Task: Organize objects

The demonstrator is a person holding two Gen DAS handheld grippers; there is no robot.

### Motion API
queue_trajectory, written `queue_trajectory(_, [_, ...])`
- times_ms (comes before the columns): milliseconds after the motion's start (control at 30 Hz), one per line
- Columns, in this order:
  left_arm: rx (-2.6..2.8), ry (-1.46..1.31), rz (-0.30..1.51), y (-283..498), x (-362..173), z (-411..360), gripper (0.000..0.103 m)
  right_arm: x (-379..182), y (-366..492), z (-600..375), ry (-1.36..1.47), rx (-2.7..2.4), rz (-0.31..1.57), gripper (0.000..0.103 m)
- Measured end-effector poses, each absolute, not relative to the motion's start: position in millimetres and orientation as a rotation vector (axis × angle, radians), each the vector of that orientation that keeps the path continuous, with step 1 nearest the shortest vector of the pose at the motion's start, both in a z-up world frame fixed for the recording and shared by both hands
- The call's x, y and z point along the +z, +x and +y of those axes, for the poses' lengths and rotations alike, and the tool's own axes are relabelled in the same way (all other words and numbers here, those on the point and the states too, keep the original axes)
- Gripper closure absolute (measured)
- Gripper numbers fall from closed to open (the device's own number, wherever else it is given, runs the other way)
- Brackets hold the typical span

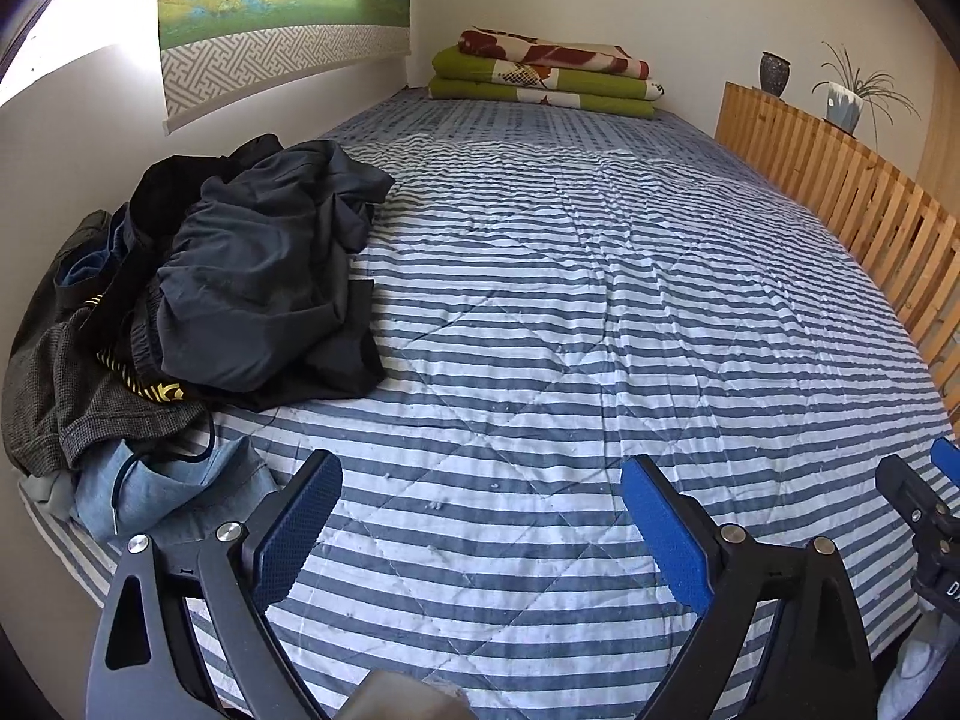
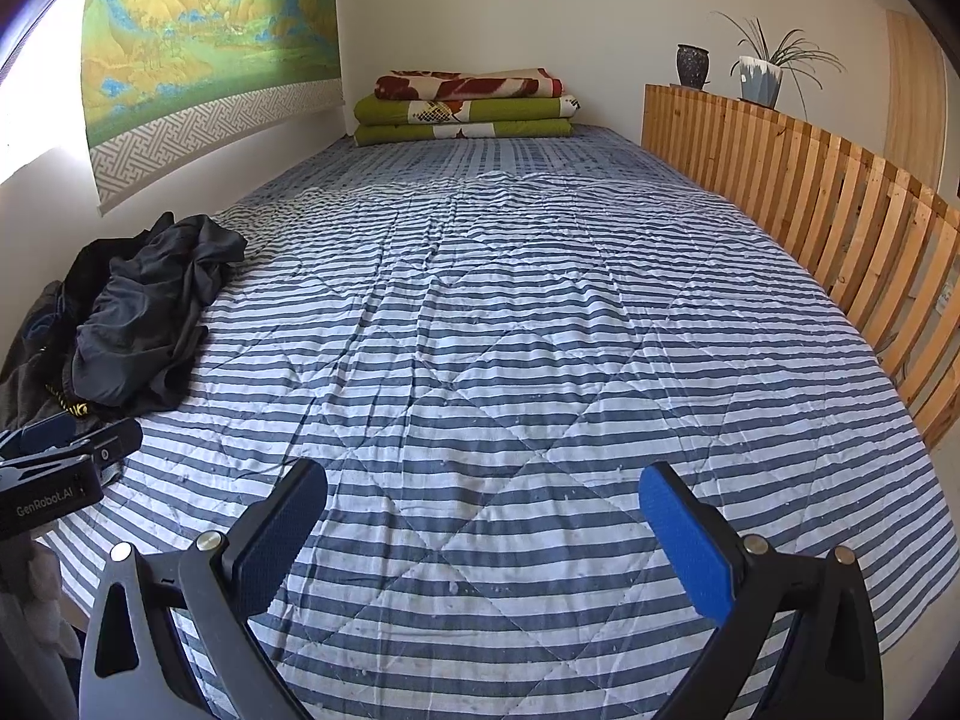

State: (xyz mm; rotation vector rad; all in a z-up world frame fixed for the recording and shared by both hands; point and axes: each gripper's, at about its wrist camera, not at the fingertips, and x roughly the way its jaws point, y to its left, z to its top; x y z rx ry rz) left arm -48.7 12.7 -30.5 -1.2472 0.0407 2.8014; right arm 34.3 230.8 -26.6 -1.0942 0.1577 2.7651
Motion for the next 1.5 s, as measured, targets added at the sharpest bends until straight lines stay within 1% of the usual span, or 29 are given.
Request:
queue_trajectory(300, [2.768, -1.284, -0.003, -53, -36, 15, 0.007, -31, 29, 229, -1.114, 2.755, 0.149, 0.001])
queue_trajectory(567, [2.766, -1.276, 0.012, -49, -35, 15, 0.007, -30, 29, 231, -1.115, 2.742, 0.153, 0.001])
queue_trajectory(800, [2.78, -1.288, 0.021, -61, -37, 13, 0.007, -28, 25, 231, -1.11, 2.736, 0.154, 0.001])
queue_trajectory(1100, [2.853, -1.262, 0.006, -69, -21, 2, 0.007, -24, 10, 231, -1.092, 2.744, 0.136, 0.001])
queue_trajectory(1333, [2.919, -1.262, -0.033, -65, -6, -27, 0.007, -19, -7, 219, -1.135, 2.881, 0.145, 0.001])
queue_trajectory(1400, [2.922, -1.274, -0.052, -65, -4, -38, 0.007, -15, -14, 208, -1.158, 2.92, 0.111, 0.001])
queue_trajectory(1500, [2.943, -1.299, -0.08, -66, -3, -58, 0.007, -8, -24, 183, -1.169, 2.976, 0.008, 0.001])
